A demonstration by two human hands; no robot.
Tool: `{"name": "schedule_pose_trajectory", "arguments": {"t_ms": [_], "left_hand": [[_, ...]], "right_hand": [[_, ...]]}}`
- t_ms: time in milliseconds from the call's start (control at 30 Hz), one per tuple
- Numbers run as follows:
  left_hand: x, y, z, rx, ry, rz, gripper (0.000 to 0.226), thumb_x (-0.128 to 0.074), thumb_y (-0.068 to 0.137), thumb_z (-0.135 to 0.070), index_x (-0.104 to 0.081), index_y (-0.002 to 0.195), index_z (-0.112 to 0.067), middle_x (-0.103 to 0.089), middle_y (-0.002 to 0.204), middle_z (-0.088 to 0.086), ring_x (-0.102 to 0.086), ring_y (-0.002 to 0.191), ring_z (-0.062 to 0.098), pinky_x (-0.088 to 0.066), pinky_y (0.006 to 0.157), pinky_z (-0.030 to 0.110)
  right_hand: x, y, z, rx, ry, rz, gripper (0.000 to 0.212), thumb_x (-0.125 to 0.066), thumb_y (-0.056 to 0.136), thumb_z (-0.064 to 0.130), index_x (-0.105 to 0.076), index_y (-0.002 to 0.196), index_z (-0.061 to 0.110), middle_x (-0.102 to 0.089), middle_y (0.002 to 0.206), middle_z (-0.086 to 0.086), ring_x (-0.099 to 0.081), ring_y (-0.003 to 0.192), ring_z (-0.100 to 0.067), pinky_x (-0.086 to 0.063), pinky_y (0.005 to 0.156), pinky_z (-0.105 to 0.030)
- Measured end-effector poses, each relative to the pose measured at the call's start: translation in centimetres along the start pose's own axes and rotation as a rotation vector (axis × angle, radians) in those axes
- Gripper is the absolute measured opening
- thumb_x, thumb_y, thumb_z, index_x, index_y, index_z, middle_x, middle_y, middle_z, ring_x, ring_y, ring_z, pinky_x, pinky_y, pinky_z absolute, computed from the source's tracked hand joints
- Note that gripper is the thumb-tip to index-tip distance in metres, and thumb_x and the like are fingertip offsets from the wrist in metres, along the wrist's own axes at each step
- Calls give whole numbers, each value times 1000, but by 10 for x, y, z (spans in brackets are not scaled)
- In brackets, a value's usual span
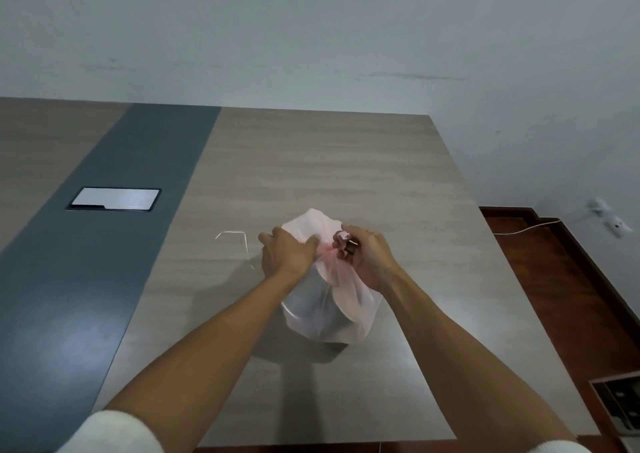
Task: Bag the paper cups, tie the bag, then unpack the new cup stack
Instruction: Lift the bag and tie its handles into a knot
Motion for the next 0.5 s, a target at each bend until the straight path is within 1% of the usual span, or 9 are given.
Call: {"name": "schedule_pose_trajectory", "arguments": {"t_ms": [67,133,167,233,267,333,367,433,500], "left_hand": [[-4,0,-4,-22,47,16,48,-70,82,-50,-66,100,-6,-57,116,12,-65,95,38,-49,72,36],[-6,6,-7,-47,45,13,24,-65,85,-33,-66,77,-10,-69,102,12,-66,91,37,-51,71,36],[-6,7,-9,-63,15,5,20,-64,86,-28,-64,73,-13,-72,96,10,-66,90,36,-52,73,36],[-4,5,-17,-167,-98,-30,16,-63,91,-28,-63,79,-17,-73,91,3,-66,88,31,-53,78,37],[-2,0,-24,-263,-183,-34,14,-62,94,-29,-62,85,-18,-71,89,-1,-65,85,27,-52,77,37],[-2,-14,-40,-464,-301,36,13,-57,101,-30,-56,91,-21,-67,83,-4,-61,75,20,-48,71,37],[-6,-18,-44,-523,-331,100,14,-54,103,-31,-53,92,-23,-66,80,-3,-58,70,17,-48,68,37],[-13,-20,-46,-527,-419,204,13,-52,105,-31,-50,93,-25,-67,76,2,-56,61,16,-48,61,37],[-19,-20,-46,-459,-575,278,12,-50,106,-26,-49,96,-21,-70,77,7,-63,62,15,-50,58,32]], "right_hand": [[1,0,-2,-10,13,-17,26,-59,96,8,-60,70,5,-56,71,-13,-60,68,-26,-42,61,-31],[4,1,-4,-9,29,-28,22,-62,96,9,-65,75,3,-60,73,-15,-62,71,-27,-46,62,-32],[5,2,-4,-1,41,-25,18,-65,94,9,-68,79,1,-63,76,-15,-63,72,-27,-48,63,-32],[7,0,-2,39,9,-2,7,-72,89,7,-73,91,-1,-68,84,-16,-63,74,-25,-53,66,-31],[10,0,-1,65,-45,-5,12,-76,86,5,-73,97,0,-69,88,-15,-63,73,-24,-55,69,-31],[19,-2,1,120,-181,-83,20,-76,86,3,-70,105,2,-71,91,-14,-65,72,-22,-57,72,-32],[24,-4,4,159,-231,-148,18,-71,89,1,-69,107,2,-71,90,-14,-67,73,-20,-58,72,-32],[29,-7,11,236,-276,-259,17,-61,95,-2,-64,111,4,-70,94,-15,-71,77,-20,-58,68,-31],[32,-5,11,251,-227,-314,27,-58,96,-3,-52,119,10,-68,97,-15,-70,74,-23,-57,65,-32]]}}
Point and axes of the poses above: each hand's wrist, its own y-axis towards the middle knuckle, its own x-axis out of the back of the hand, z = x × y, the point moved 9 cm from there along y, towards the middle knuckle
